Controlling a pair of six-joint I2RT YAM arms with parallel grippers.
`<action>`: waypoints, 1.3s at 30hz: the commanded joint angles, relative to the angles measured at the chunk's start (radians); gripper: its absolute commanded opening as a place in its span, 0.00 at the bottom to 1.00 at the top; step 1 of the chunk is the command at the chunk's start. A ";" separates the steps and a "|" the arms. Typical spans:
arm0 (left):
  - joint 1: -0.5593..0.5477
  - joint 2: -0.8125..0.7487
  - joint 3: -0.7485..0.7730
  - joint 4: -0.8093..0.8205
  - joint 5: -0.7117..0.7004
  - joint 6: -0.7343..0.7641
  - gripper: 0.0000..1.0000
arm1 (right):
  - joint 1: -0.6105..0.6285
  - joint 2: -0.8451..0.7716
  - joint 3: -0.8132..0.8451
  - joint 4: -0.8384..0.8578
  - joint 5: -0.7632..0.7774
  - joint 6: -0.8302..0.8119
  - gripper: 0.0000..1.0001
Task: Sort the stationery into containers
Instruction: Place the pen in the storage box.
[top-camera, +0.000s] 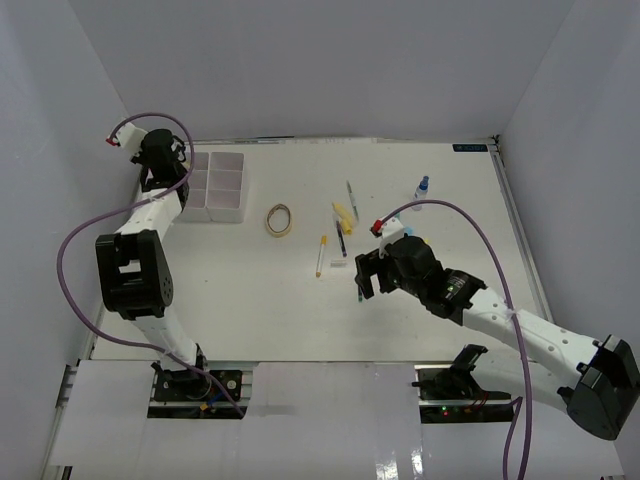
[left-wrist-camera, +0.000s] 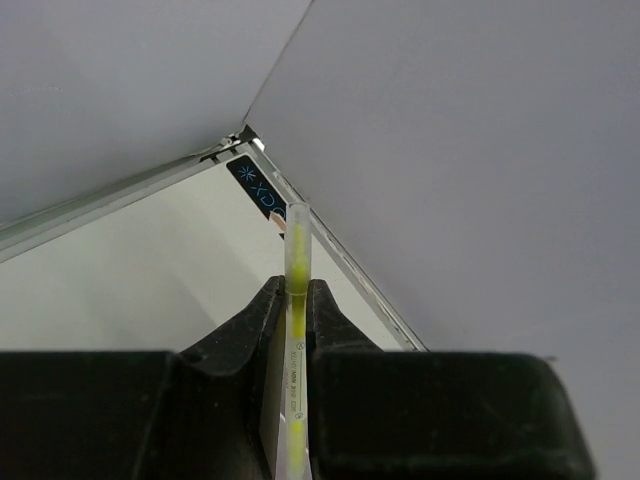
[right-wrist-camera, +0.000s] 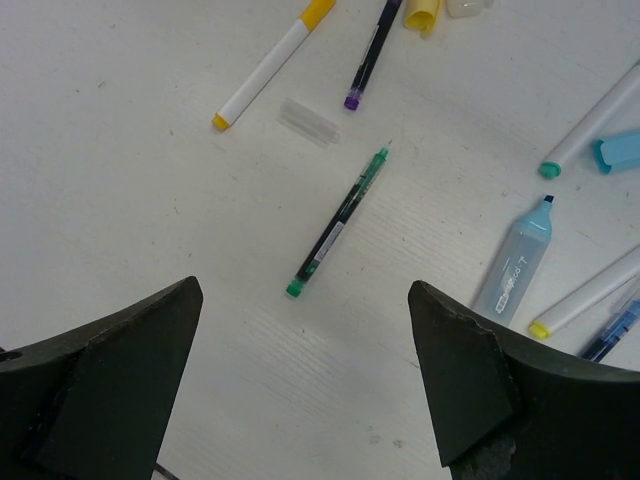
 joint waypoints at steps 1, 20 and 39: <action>0.009 0.018 0.050 0.082 -0.005 -0.023 0.08 | -0.004 0.015 0.050 0.024 0.007 -0.027 0.90; 0.010 0.164 0.090 0.160 0.036 -0.048 0.16 | -0.010 0.076 0.075 0.025 -0.012 -0.039 0.90; 0.010 -0.018 0.013 0.038 0.190 0.038 0.66 | -0.031 0.147 0.154 0.025 -0.023 0.007 0.90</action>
